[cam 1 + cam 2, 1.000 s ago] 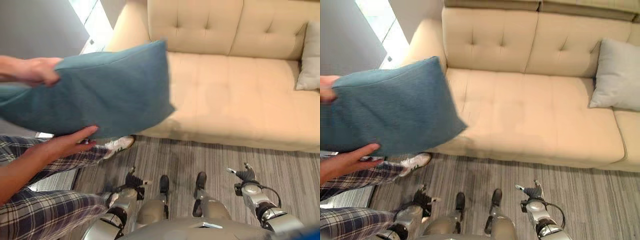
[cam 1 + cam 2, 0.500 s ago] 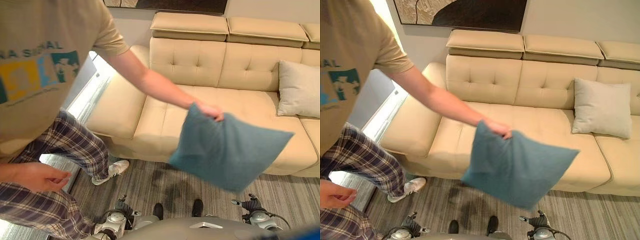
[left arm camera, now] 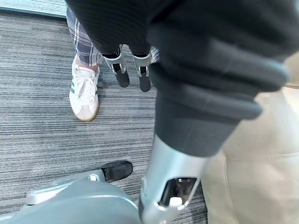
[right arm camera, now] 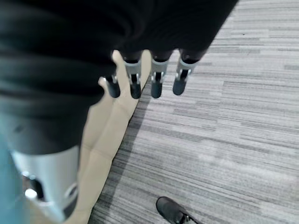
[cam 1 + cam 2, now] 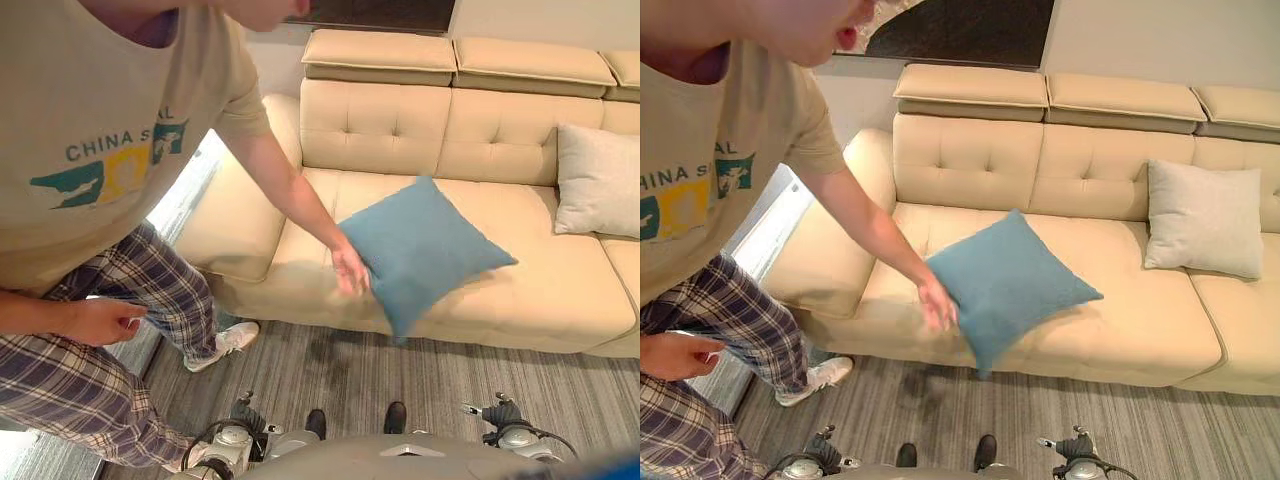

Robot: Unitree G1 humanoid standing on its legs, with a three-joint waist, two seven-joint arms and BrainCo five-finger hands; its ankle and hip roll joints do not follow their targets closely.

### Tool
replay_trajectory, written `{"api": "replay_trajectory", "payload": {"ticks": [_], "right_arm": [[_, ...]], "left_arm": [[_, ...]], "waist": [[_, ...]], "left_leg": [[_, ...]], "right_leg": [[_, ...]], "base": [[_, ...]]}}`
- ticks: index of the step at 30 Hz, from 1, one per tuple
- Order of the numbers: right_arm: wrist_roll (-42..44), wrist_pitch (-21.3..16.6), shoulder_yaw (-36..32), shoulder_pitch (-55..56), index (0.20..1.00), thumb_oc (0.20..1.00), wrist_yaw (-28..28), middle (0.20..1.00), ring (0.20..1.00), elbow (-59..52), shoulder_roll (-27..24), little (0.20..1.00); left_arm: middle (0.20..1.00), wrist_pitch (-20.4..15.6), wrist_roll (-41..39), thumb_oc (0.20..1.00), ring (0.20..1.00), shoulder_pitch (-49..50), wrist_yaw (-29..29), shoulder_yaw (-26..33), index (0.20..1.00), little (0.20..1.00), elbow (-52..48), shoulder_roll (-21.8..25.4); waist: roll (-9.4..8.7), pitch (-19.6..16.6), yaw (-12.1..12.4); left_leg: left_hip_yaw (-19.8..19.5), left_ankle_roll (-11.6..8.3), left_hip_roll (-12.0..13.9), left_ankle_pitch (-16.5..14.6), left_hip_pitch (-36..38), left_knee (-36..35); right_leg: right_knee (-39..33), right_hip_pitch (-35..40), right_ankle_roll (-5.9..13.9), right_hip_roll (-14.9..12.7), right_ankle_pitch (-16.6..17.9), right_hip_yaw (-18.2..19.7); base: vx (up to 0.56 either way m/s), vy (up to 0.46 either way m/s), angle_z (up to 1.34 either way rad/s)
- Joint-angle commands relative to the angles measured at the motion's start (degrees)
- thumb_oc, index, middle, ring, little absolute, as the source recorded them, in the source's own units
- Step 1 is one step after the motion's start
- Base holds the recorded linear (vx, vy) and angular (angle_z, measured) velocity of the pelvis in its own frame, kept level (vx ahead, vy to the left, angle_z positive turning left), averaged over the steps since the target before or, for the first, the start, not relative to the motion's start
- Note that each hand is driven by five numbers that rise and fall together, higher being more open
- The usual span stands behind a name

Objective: Pick up all the scattered cushions and arrange them neatly on the sofa.

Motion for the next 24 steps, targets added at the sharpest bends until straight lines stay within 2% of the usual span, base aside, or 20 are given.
{"api": "replay_trajectory", "payload": {"ticks": [1, 10, 14, 17, 19, 20, 24], "right_arm": [[-0.2, -0.7, 0.0, -2.8, 1.000, 1.000, -0.8, 1.000, 1.000, 0.6, 0.3, 1.000], [-0.2, -0.4, 0.1, -2.9, 1.000, 1.000, -1.7, 1.000, 1.000, 0.0, 0.9, 1.000], [0.5, -1.0, 0.4, -3.1, 1.000, 1.000, -2.3, 1.000, 1.000, -1.5, 1.3, 1.000], [0.8, -1.3, 0.8, -3.8, 1.000, 1.000, -2.8, 1.000, 1.000, -2.2, 1.2, 1.000], [0.6, -1.4, 1.8, -4.8, 1.000, 1.000, -3.2, 1.000, 1.000, -2.8, 1.1, 1.000], [0.3, -2.4, 2.0, -5.5, 1.000, 1.000, -3.7, 1.000, 1.000, -3.0, 0.6, 1.000], [0.0, -1.6, 2.5, -6.5, 1.000, 1.000, -3.2, 1.000, 1.000, -2.8, 0.4, 1.000]], "left_arm": [[1.000, -0.7, 1.5, 1.000, 1.000, -3.4, 0.1, 0.9, 1.000, 1.000, 2.5, -0.8], [1.000, -0.4, 1.2, 1.000, 1.000, -4.0, 0.4, 0.0, 1.000, 1.000, 2.3, -1.1], [1.000, -0.5, -0.1, 1.000, 1.000, -4.4, 0.8, -0.3, 1.000, 1.000, 1.8, -1.0], [1.000, -0.6, -1.6, 1.000, 1.000, -5.4, 1.0, -0.5, 1.000, 1.000, 1.2, -1.2], [1.000, -0.8, -2.9, 1.000, 1.000, -6.5, 1.3, -1.2, 1.000, 1.000, 0.8, -2.0], [1.000, -0.8, -2.6, 1.000, 1.000, -6.5, 1.1, -1.3, 1.000, 1.000, 0.8, -2.1], [1.000, -0.8, -2.2, 1.000, 1.000, -6.3, 0.8, -1.8, 1.000, 1.000, 0.8, -3.0]], "waist": [[-1.46, 1.8, 0.2], [-0.99, 2.4, -0.8], [-0.61, 3.2, -1.1], [-1.19, 4.7, -1.1], [-1.79, 6.0, -0.6], [-1.79, 6.1, -0.3], [-2.37, 5.7, 0.5]], "left_leg": [[-0.9, -2.92, -0.2, -4.6, 0.8, 0.3], [-0.8, -3.30, 0.7, -4.2, 1.1, 0.3], [-1.2, -3.50, 1.7, -3.7, 1.3, 0.5], [-1.8, -3.39, 1.8, -5.6, -2.1, 7.4], [-2.2, -3.65, 0.8, -6.2, -6.1, 13.3], [-2.4, -3.56, 0.7, -6.2, -6.8, 13.2], [-1.6, -3.22, 0.2, -5.0, -9.9, 11.1]], "right_leg": [[0.5, 6.6, 5.42, -1.1, -6.2, -0.6], [0.7, 6.8, 4.66, -0.2, -6.9, -0.6], [1.3, 6.7, 3.68, 0.9, -7.9, -0.2], [1.6, 6.5, 2.82, 0.9, -8.3, 0.4], [1.9, 6.6, 2.27, 0.5, -8.7, 0.3], [1.9, 6.5, 2.23, 0.5, -8.8, 0.2], [2.0, 6.2, 2.64, 0.5, -9.2, -0.2]], "base": [[0.01, -0.033, -0.03], [0.00, -0.071, -0.02], [-0.01, -0.097, 0.00], [-0.05, -0.062, 0.02], [0.01, 0.002, 0.08], [0.05, 0.048, 0.23], [0.08, 0.067, 0.15]]}}
